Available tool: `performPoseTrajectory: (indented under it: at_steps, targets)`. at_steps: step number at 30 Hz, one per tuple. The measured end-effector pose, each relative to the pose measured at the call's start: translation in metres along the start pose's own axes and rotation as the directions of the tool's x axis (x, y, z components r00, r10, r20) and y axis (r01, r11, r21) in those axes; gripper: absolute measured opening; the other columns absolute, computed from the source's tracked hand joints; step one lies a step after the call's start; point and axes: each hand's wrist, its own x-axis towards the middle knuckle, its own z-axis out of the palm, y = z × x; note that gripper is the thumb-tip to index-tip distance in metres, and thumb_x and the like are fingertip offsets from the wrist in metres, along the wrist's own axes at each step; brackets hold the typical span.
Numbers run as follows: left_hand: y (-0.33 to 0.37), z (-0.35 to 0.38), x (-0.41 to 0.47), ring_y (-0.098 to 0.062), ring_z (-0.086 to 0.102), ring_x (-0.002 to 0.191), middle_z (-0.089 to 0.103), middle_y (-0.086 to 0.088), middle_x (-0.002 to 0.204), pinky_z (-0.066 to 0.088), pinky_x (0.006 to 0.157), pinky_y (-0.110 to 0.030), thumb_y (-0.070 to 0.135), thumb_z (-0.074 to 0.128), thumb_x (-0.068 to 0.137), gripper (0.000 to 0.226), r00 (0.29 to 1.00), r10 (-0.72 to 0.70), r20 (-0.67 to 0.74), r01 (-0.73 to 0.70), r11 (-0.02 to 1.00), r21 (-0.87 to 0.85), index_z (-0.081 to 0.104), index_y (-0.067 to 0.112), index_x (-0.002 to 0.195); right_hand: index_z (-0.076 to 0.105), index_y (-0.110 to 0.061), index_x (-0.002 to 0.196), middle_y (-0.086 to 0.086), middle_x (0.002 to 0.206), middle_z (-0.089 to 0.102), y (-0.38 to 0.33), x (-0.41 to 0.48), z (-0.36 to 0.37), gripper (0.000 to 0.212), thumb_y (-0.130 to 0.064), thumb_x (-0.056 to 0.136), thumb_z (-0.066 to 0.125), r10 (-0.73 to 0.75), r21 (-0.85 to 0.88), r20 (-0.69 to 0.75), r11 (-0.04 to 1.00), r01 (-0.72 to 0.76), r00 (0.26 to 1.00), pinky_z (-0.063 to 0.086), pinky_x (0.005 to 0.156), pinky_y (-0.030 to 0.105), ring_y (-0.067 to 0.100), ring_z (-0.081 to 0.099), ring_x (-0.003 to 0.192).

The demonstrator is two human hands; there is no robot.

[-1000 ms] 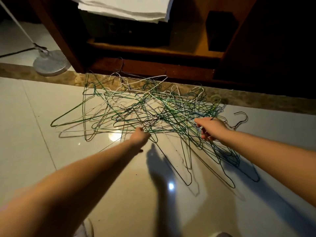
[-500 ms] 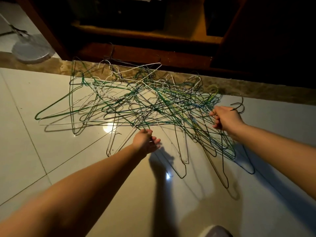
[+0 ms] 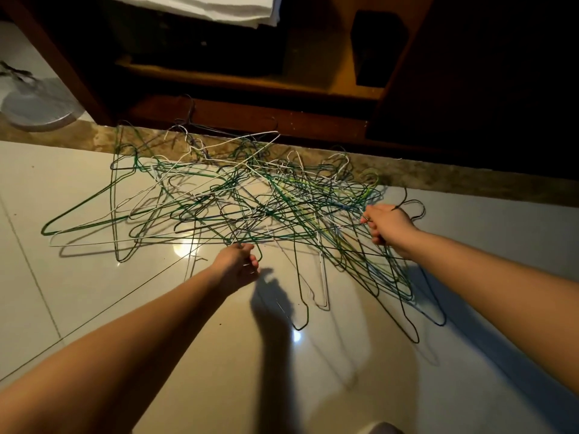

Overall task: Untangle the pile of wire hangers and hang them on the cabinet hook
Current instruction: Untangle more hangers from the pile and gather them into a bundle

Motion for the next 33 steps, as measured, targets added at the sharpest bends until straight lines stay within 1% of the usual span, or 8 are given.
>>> performPoseTrajectory:
  at_steps: [7, 9, 11, 15, 22, 29, 31, 33]
  targets:
    - [-0.004, 0.006, -0.001, -0.014, 0.035, 0.054, 0.036, -0.005, 0.063, 0.04, 0.033, -0.016, 0.013, 0.033, 0.101, 0.017, 1.0, -0.009, -0.012, 0.01, 0.999, 0.051, 0.049, 0.014, 0.098, 0.051, -0.008, 0.071, 0.001, 0.057, 0.033, -0.003, 0.004, 0.013, 0.034, -0.021, 0.1, 0.039, 0.087, 0.155, 0.032, 0.984, -0.091, 0.996, 0.032, 0.034, 0.014, 0.01, 0.029, 0.042]
    - [-0.005, 0.01, -0.003, -0.013, 0.036, 0.056, 0.037, -0.005, 0.064, 0.044, 0.04, -0.021, 0.013, 0.033, 0.101, 0.018, 1.0, -0.013, 0.007, 0.013, 0.997, 0.078, 0.05, 0.015, 0.096, 0.052, -0.008, 0.072, 0.001, 0.057, 0.034, -0.004, 0.005, 0.019, 0.033, -0.022, 0.099, 0.04, 0.093, 0.171, 0.049, 0.98, -0.1, 0.994, 0.036, 0.035, 0.014, 0.01, 0.031, 0.045]
    - [-0.009, 0.013, -0.002, -0.014, 0.037, 0.057, 0.04, -0.004, 0.065, 0.04, 0.053, -0.025, 0.014, 0.034, 0.101, 0.019, 0.999, 0.022, 0.028, -0.028, 0.974, 0.224, 0.051, 0.015, 0.107, 0.053, -0.01, 0.071, 0.0, 0.057, 0.035, -0.005, 0.006, 0.023, 0.034, -0.025, 0.099, 0.041, 0.079, 0.161, 0.045, 0.983, -0.086, 0.996, 0.04, 0.037, 0.016, 0.01, 0.033, 0.044]
    - [-0.015, 0.015, 0.005, -0.013, 0.038, 0.058, 0.043, -0.004, 0.07, 0.039, 0.056, -0.024, 0.013, 0.036, 0.1, 0.027, 0.993, 0.114, 0.009, -0.111, 0.936, 0.334, 0.052, 0.015, 0.121, 0.054, -0.012, 0.071, -0.001, 0.057, 0.036, -0.005, 0.01, 0.02, 0.034, -0.028, 0.098, 0.043, 0.083, 0.169, -0.023, 0.983, -0.078, 0.996, 0.041, 0.039, 0.019, 0.01, 0.034, 0.046]
    - [-0.009, 0.0, 0.015, -0.012, 0.033, 0.055, 0.04, -0.003, 0.067, 0.036, 0.052, -0.024, 0.01, 0.034, 0.1, 0.022, 0.988, 0.133, -0.084, -0.094, 0.927, 0.362, 0.054, 0.014, 0.109, 0.053, -0.01, 0.072, -0.001, 0.052, 0.037, -0.001, 0.008, -0.002, 0.032, -0.024, 0.099, 0.041, 0.062, 0.204, -0.079, 0.978, -0.045, 0.995, 0.04, 0.035, 0.014, 0.008, 0.033, 0.041]
    - [-0.007, -0.013, 0.025, -0.013, 0.035, 0.055, 0.045, -0.006, 0.071, 0.027, 0.048, -0.024, 0.007, 0.033, 0.098, 0.029, 0.97, 0.197, -0.143, -0.115, 0.89, 0.442, 0.056, 0.004, 0.116, 0.053, -0.01, 0.072, -0.002, 0.055, 0.034, -0.001, -0.004, -0.008, 0.031, -0.024, 0.098, 0.043, 0.057, 0.272, -0.097, 0.962, -0.029, 0.994, 0.038, 0.037, 0.015, 0.01, 0.032, 0.047]
    - [-0.005, -0.016, 0.029, -0.018, 0.045, 0.059, 0.054, -0.012, 0.081, 0.035, 0.05, -0.028, 0.005, 0.033, 0.098, 0.031, 0.964, 0.216, -0.155, -0.114, 0.862, 0.493, 0.055, 0.005, 0.119, 0.054, -0.01, 0.074, -0.002, 0.055, 0.035, -0.002, -0.007, -0.008, 0.03, -0.023, 0.098, 0.043, 0.054, 0.275, -0.079, 0.961, -0.03, 0.995, 0.038, 0.038, 0.015, 0.009, 0.033, 0.047]
    - [-0.004, -0.02, 0.032, -0.032, 0.061, 0.086, 0.06, -0.02, 0.108, 0.05, 0.069, -0.04, 0.005, 0.038, 0.095, 0.034, 0.939, 0.283, -0.193, -0.106, 0.775, 0.624, 0.05, 0.007, 0.127, 0.054, -0.01, 0.075, -0.003, 0.056, 0.035, -0.007, -0.01, -0.01, 0.03, -0.024, 0.098, 0.042, 0.067, 0.336, -0.067, 0.941, -0.04, 0.996, 0.036, 0.038, 0.015, 0.007, 0.032, 0.043]
